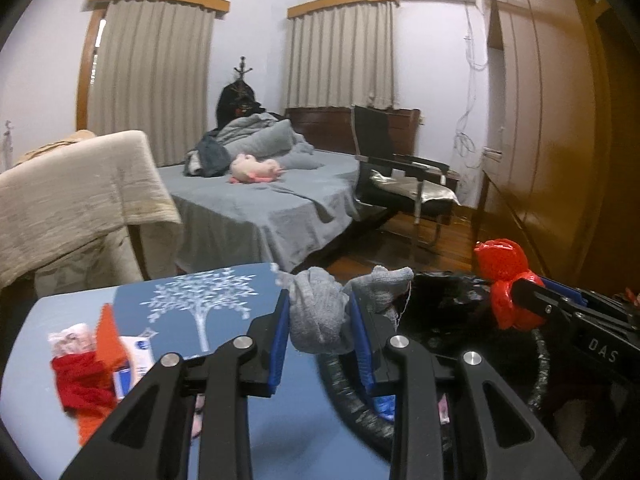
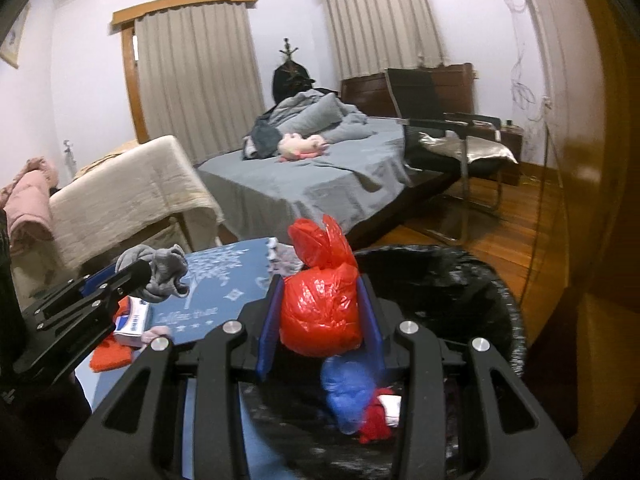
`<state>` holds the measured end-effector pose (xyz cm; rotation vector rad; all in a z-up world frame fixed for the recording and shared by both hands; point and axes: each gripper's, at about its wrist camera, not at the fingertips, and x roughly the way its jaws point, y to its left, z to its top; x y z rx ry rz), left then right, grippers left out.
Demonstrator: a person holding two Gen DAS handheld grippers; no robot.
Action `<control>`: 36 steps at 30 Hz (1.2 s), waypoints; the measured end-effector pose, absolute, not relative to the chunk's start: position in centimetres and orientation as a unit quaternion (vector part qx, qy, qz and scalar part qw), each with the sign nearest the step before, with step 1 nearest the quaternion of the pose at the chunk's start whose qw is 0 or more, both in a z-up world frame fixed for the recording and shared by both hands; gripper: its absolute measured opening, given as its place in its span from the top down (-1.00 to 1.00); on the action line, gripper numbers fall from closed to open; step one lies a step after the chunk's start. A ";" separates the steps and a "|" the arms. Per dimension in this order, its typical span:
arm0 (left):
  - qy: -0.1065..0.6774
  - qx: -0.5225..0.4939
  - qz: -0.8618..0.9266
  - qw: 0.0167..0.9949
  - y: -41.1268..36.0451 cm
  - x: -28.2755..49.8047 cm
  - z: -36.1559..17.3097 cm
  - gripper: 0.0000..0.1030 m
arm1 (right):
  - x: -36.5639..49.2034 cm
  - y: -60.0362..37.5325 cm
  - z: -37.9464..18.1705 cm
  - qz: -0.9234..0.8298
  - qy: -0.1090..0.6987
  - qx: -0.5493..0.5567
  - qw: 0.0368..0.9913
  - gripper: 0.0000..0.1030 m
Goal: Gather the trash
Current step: 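Carry the red bag and gray cloth toward the black bin, then open both grippers over the bin to drop the red bag and gray cloth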
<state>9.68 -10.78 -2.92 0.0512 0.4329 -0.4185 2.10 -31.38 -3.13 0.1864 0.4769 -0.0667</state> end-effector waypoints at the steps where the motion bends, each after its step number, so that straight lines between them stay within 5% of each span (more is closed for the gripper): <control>1: 0.213 0.027 -0.212 0.953 -11.5 9.8 -3.0 0.43 | 2.0 -31.7 -3.2 -0.038 0.237 0.092 0.966 0.31; 16: 0.244 0.033 -0.272 0.930 -18.4 12.3 -4.7 0.43 | 2.9 -37.3 -5.6 -0.091 0.252 0.101 0.958 0.27; 18: 0.255 0.025 -0.285 0.924 -18.9 12.8 -4.8 0.33 | 3.1 -37.8 -5.8 -0.098 0.255 0.100 0.957 0.22; 21: 0.264 0.015 -0.296 0.918 -19.1 13.4 -5.0 -0.03 | 3.0 -38.5 -6.1 -0.110 0.255 0.099 0.956 -0.11; 28: 0.250 0.012 -0.277 0.927 -17.7 13.5 -4.1 -0.42 | 2.1 -39.0 -6.2 -0.136 0.241 0.096 0.956 -0.85; 30: 0.247 0.013 -0.264 0.932 -17.3 13.4 -3.8 -0.64 | 1.9 -38.9 -6.2 -0.135 0.243 0.103 0.955 -0.88; 36: 0.236 0.017 -0.230 0.944 -13.7 12.5 -3.1 -0.75 | 1.7 -37.4 -5.6 -0.126 0.242 0.112 0.956 -0.89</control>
